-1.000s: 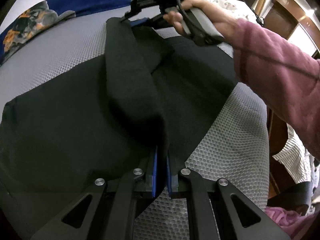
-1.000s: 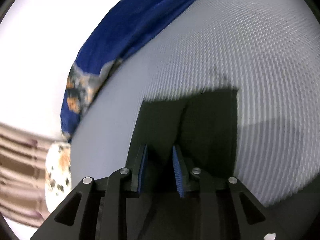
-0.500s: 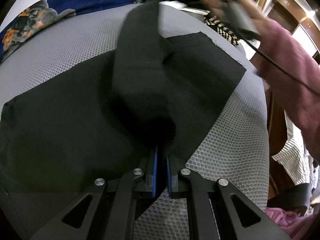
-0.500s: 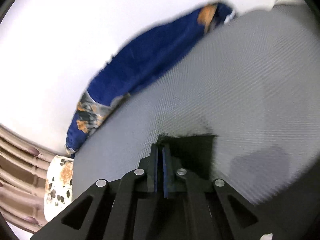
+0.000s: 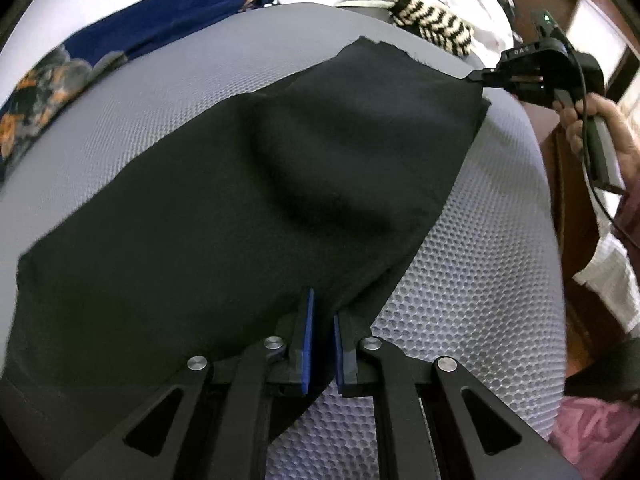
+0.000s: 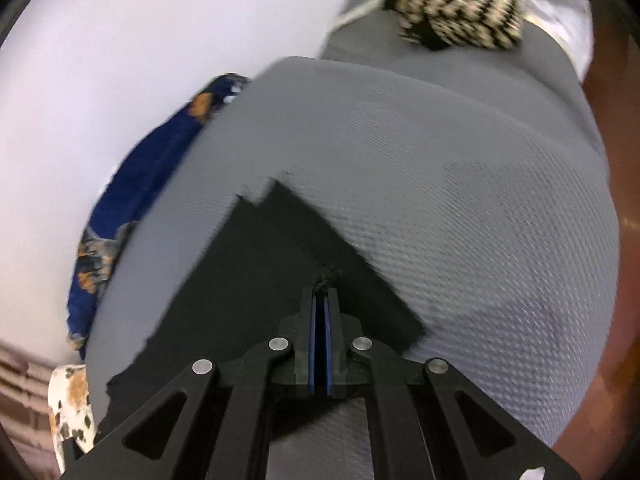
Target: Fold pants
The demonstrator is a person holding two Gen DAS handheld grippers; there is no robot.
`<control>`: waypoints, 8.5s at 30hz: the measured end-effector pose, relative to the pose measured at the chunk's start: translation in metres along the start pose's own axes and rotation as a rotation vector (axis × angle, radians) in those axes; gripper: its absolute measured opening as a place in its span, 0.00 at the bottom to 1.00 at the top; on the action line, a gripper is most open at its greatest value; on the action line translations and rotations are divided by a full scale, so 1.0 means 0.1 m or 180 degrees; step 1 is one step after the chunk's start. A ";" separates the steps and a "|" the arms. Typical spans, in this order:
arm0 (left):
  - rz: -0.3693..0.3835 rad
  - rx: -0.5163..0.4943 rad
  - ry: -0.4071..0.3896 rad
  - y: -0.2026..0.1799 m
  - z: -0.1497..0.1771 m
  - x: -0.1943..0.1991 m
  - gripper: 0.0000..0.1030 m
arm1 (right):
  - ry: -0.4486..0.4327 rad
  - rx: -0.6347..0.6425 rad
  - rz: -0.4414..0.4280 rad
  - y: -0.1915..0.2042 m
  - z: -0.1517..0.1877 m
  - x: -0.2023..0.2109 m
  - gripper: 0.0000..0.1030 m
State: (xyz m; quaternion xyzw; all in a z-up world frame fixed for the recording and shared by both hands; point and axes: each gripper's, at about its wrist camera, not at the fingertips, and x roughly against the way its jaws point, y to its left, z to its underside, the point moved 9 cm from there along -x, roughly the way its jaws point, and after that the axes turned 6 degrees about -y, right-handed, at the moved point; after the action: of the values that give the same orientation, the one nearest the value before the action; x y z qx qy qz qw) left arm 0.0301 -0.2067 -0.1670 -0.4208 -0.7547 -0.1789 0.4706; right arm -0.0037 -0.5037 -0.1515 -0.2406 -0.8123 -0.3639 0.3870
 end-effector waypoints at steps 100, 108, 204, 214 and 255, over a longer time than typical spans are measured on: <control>-0.1328 0.2199 -0.0748 2.97 1.59 1.41 0.59 | 0.1956 0.3619 -0.1990 4.53 2.58 -0.96 0.27; -0.1308 0.2170 -0.0811 3.06 1.63 1.39 0.59 | 0.2040 0.3964 -0.1912 4.66 2.84 -1.12 0.09; -0.0479 0.1268 -0.0485 1.35 0.11 0.25 0.59 | 0.0979 0.1160 -0.0698 0.44 -0.42 -0.49 0.38; -0.0449 0.1242 -0.0303 1.15 0.01 -0.02 0.59 | 0.1250 0.1181 -0.1108 0.35 -0.35 -0.65 0.22; -0.1025 0.1945 -0.1002 1.93 1.10 1.21 0.62 | 0.1655 0.1454 -0.1819 3.24 1.57 -0.53 0.08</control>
State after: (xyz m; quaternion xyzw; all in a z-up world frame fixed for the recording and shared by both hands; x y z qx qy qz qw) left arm 0.0991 0.0347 -0.1415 -0.1593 -0.8927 0.0496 0.4186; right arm 0.1735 -0.1866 -0.1315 0.1845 -0.7815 -0.3159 0.5054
